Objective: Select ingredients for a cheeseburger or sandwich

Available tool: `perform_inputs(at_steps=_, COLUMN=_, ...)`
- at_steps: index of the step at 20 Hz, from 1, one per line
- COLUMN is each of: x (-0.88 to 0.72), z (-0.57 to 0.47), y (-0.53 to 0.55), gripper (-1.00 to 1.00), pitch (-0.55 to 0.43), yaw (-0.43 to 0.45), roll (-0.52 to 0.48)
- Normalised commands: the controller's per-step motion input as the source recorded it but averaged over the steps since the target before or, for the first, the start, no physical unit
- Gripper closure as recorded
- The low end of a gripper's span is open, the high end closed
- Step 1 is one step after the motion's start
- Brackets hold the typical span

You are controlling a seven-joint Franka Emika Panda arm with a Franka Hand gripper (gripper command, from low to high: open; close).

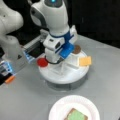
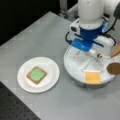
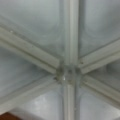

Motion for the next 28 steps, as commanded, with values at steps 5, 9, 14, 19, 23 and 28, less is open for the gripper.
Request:
perform_inputs(at_steps=5, x=-0.25, z=-0.19, y=0.06, gripper=-1.00, pitch=-0.232, yaw=0.026, roll=-0.149)
perform_inputs(at_steps=9, x=-0.26, z=-0.21, y=0.04, gripper=-1.00, pitch=-0.247, yaw=0.050, roll=-0.134)
perform_inputs(at_steps=14, x=-0.25, z=-0.21, y=0.05, gripper=-1.00, pitch=-0.231, yaw=0.048, roll=-0.136)
perform_inputs(at_steps=19, x=-0.23, z=-0.16, y=0.08, gripper=-1.00, pitch=-0.209, yaw=0.034, roll=-0.146)
perform_inputs(at_steps=23, x=-0.22, z=-0.16, y=0.09, gripper=-1.00, pitch=-0.224, yaw=0.037, roll=-0.139)
perform_inputs(at_steps=28, x=-0.24, z=-0.17, y=0.10, gripper=-1.00, pitch=-0.217, yaw=0.033, roll=-0.122)
